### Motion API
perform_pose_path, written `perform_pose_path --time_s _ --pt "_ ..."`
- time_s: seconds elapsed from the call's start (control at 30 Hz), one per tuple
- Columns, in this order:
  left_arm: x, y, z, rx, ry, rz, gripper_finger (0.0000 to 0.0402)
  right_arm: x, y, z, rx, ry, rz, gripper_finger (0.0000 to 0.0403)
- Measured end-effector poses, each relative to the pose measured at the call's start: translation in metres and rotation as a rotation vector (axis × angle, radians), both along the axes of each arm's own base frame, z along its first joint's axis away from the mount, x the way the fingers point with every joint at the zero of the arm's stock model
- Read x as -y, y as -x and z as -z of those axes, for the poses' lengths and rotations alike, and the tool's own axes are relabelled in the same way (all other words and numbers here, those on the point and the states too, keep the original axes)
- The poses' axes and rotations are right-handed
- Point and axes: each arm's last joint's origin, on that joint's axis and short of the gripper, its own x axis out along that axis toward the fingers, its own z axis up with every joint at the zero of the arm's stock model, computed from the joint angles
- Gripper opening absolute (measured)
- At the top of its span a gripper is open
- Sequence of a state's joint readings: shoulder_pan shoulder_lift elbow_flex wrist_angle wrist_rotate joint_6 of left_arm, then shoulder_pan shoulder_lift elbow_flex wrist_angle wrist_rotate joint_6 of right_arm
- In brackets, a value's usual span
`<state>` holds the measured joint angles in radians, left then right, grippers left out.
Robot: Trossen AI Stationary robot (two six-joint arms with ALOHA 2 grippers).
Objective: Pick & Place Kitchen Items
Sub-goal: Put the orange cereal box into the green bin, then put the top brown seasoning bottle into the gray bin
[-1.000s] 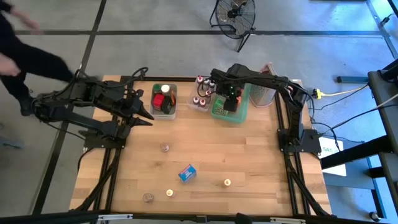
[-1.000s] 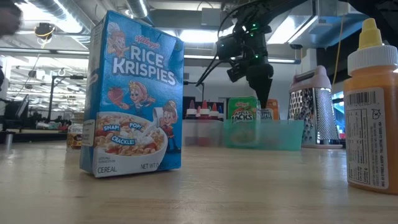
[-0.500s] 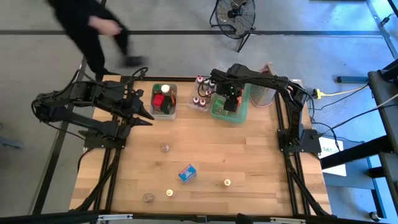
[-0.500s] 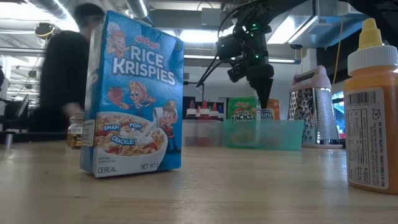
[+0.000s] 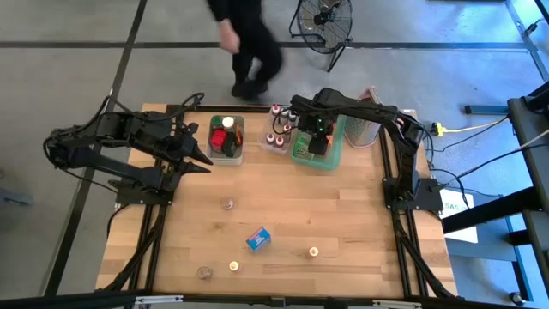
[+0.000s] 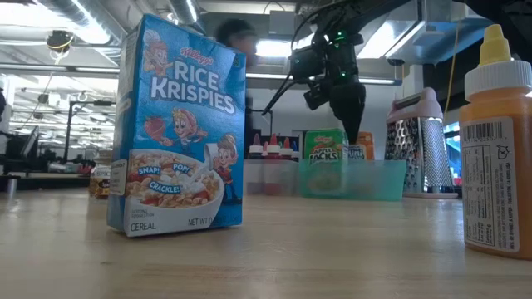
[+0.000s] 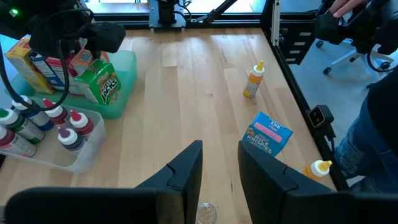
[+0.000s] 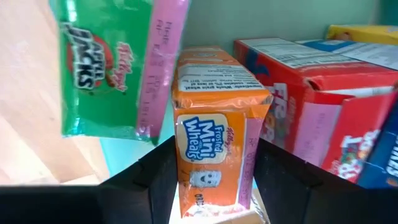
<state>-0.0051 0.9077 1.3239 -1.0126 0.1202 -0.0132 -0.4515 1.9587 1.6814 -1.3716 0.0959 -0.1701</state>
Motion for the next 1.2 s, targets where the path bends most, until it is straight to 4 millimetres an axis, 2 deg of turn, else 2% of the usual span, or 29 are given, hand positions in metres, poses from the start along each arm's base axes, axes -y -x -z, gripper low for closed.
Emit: perform_pose_path --time_s 0.17,0.27,0.43,0.67,1.2 --pt "0.0 0.0 0.0 0.0 0.0 0.0 0.0098 -0.001 -0.001 0.0 0.011 -0.019 -0.001 0.0218" --pt "0.0 0.0 0.0 0.0 0.0 -0.001 0.0098 0.001 0.0 0.0 -0.013 0.029 0.006 0.0232" --pt "0.0 0.0 0.0 0.0 0.0 0.0 0.0098 0.001 0.001 -0.002 -0.012 0.05 0.006 0.0241" --pt "0.0 0.0 0.0 0.0 0.0 0.0 0.0098 -0.001 0.005 -0.019 0.045 0.078 0.008 0.0241" --pt "0.0 0.0 0.0 0.0 0.0 -0.001 0.0098 0.002 -0.001 -0.059 0.153 0.129 0.013 0.0241"
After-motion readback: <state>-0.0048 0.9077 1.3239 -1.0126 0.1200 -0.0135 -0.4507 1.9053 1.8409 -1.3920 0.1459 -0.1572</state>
